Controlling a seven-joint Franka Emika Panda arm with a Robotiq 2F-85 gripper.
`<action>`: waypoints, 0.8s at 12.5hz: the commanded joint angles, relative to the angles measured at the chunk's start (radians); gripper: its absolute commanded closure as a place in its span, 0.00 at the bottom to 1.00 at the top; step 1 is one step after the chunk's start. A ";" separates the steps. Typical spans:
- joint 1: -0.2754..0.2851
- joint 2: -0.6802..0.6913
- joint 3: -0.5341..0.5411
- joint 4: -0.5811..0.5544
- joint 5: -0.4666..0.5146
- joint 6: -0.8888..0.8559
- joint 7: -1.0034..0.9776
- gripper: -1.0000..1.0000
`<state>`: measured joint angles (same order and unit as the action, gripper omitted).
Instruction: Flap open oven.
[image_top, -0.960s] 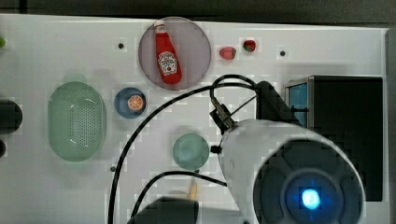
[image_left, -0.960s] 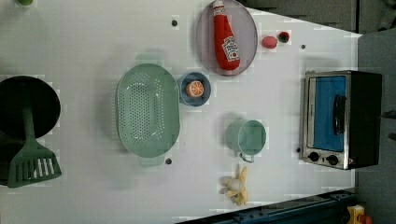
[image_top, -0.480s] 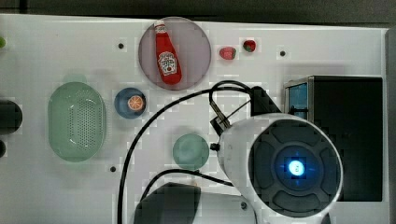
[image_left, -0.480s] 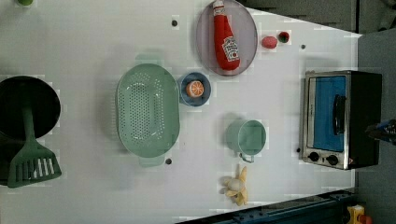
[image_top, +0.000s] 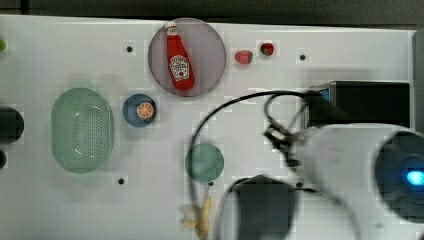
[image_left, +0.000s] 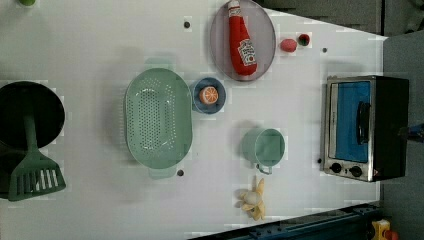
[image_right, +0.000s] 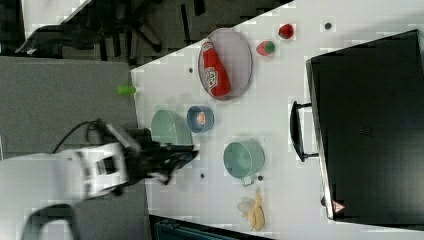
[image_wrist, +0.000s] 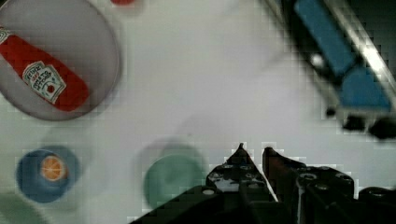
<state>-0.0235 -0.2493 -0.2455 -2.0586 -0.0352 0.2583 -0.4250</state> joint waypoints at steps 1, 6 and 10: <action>-0.051 0.039 -0.076 -0.049 0.001 0.082 -0.472 0.83; -0.057 0.156 -0.175 -0.099 0.001 0.293 -0.784 0.83; -0.062 0.260 -0.199 -0.136 0.001 0.438 -0.784 0.83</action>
<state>-0.0814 0.0108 -0.4546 -2.1875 -0.0269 0.6865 -1.1504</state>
